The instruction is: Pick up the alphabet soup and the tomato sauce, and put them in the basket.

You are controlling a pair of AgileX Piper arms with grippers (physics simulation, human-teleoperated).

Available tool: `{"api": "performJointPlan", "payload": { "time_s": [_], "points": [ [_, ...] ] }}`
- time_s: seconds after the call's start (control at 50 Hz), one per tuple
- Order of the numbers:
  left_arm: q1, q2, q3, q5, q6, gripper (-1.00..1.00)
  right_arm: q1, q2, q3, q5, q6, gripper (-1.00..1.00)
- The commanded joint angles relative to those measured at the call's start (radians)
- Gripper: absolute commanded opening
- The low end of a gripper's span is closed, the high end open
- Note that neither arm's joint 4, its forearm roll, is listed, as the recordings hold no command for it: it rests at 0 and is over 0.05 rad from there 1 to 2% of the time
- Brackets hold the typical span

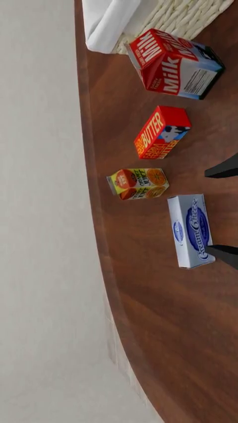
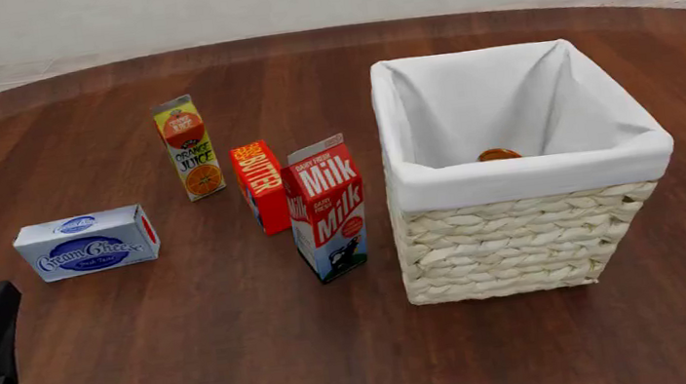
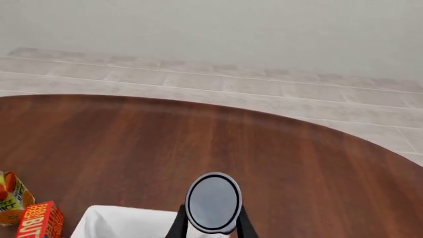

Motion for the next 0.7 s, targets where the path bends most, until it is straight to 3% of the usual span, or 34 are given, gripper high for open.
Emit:
{"api": "performJointPlan", "payload": {
  "time_s": [0.02,0.32,0.7],
  "points": [
    [0.0,0.001,0.0,-0.002,-0.001,1.0,0.029,-0.037,-0.002,0.027,0.03,-1.0],
    [0.001,-0.012,0.0,0.009,-0.002,1.0,0.092,-0.113,0.015,0.089,0.032,-1.0],
    [-0.002,-0.039,0.0,0.031,-0.004,1.0,0.128,-0.14,-0.025,0.208,-0.011,-1.0]
  ]
}}
